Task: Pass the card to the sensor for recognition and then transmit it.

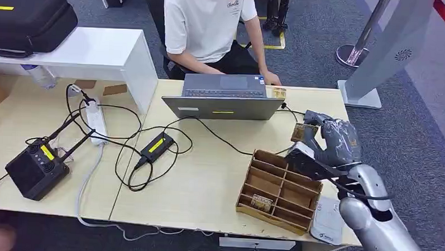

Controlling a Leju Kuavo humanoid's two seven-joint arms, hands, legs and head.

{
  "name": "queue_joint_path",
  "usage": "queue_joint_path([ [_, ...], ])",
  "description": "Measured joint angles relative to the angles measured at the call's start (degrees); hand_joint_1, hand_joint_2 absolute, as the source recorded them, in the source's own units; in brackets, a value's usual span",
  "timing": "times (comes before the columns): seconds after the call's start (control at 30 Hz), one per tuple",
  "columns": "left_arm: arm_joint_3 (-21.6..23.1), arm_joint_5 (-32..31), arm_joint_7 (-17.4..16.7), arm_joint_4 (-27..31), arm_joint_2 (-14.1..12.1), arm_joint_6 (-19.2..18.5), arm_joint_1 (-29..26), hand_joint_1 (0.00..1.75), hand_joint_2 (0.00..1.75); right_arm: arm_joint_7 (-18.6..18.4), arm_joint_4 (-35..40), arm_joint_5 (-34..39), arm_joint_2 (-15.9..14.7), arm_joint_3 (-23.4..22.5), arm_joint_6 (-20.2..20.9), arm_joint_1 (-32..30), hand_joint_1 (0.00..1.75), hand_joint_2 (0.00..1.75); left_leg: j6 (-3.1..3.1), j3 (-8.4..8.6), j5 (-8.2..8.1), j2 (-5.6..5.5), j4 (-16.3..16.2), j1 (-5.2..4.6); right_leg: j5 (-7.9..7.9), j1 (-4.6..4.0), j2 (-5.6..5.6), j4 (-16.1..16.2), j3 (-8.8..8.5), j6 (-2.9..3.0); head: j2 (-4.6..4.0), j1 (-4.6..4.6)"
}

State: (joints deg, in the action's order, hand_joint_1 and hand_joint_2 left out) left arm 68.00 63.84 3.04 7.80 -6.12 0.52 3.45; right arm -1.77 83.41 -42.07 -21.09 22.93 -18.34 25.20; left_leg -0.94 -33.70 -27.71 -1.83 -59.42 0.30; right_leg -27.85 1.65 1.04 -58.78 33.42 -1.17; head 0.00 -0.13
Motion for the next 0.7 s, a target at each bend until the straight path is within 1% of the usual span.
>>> queue_joint_path([
  [0.17, 0.48, -0.13, 0.0, 0.0, -0.02, -0.22, 0.03, 0.0, 1.75, -0.18, -0.07, 1.23, 0.17, 0.46, 0.0, 1.07, 1.75, 1.75, 0.0, -0.03, 0.0, 0.01, 0.0, -0.01, 0.0, 0.0, 0.0, 0.0, 0.01, 0.0, 0.0, -0.02],
  [0.3, 0.92, -0.15, 0.0, 0.0, -0.07, -0.44, 0.11, 0.0, 1.75, -0.79, -0.88, 5.12, 0.31, 1.27, 2.23, 4.85, 1.75, 1.75, 0.0, -0.01, 0.01, 0.02, 0.0, 0.0, 0.01, 0.0, 0.02, 0.0, 0.01, 0.0, 0.0, 0.0],
  [0.37, 1.24, -0.39, 0.0, 0.0, -0.13, -0.59, 0.18, 0.0, 1.75, -0.76, -1.78, 6.6, 0.87, 1.77, 2.73, 7.11, 1.75, 1.75, -0.01, -0.02, 0.02, 0.02, 0.0, 0.0, 0.03, 0.0, 0.01, -0.01, 0.01, 0.01, 0.0, 0.0],
  [0.47, 2.06, -1.36, 0.0, 0.0, -0.2, -0.87, 0.58, 0.0, 1.75, -0.68, -4.46, 4.74, 2.56, 3.13, 1.33, 10.96, 1.75, 1.75, -0.03, -0.01, 0.03, 0.03, 0.0, 0.0, 0.07, 0.0, 0.03, -0.04, 0.01, 0.08, 0.0, -0.02],
  [0.57, 3.11, -2.34, 0.0, 0.0, -0.35, -1.33, 0.92, 0.0, 1.75, -1.82, -8.25, 0.96, 4.81, 4.77, -1.16, 15.17, 1.75, 1.75, -0.07, -0.02, 0.06, 0.03, 0.0, 0.02, 0.07, -0.01, 0.03, -0.08, 0.02, 0.08, 0.0, 0.0],
  [0.6, 3.52, -2.78, 0.0, 0.0, -0.42, -1.44, 1.12, 0.0, 1.75, -2.25, -10.15, -0.23, 5.82, 5.47, -1.69, 17.53, 1.75, 1.75, -0.09, -0.03, 0.08, 0.05, 0.01, 0.01, 0.1, -0.01, 0.06, -0.1, 0.07, 0.11, 0.0, -0.02],
  [0.63, 4.24, -3.46, 0.0, 0.0, -0.53, -1.64, 1.38, 0.0, 1.75, -2.84, -13.54, -2.24, 7.48, 6.41, -2.93, 19.85, 1.75, 1.75, -0.15, -0.02, 0.12, 0.06, 0.0, 0.02, 0.11, -0.01, 0.08, -0.11, 0.1, 0.13, 0.0, 0.0],
  [0.7, 5.22, -4.37, 0.06, 0.0, -0.59, -1.94, 1.75, 0.0, 1.75, -3.08, -18.06, -5.28, 9.61, 7.28, -5.25, 23.68, 1.75, 1.75, -0.16, -0.02, 0.12, 0.02, 0.0, 0.03, 0.11, -0.01, 0.05, -0.11, 0.09, 0.13, 0.0, 0.02],
])
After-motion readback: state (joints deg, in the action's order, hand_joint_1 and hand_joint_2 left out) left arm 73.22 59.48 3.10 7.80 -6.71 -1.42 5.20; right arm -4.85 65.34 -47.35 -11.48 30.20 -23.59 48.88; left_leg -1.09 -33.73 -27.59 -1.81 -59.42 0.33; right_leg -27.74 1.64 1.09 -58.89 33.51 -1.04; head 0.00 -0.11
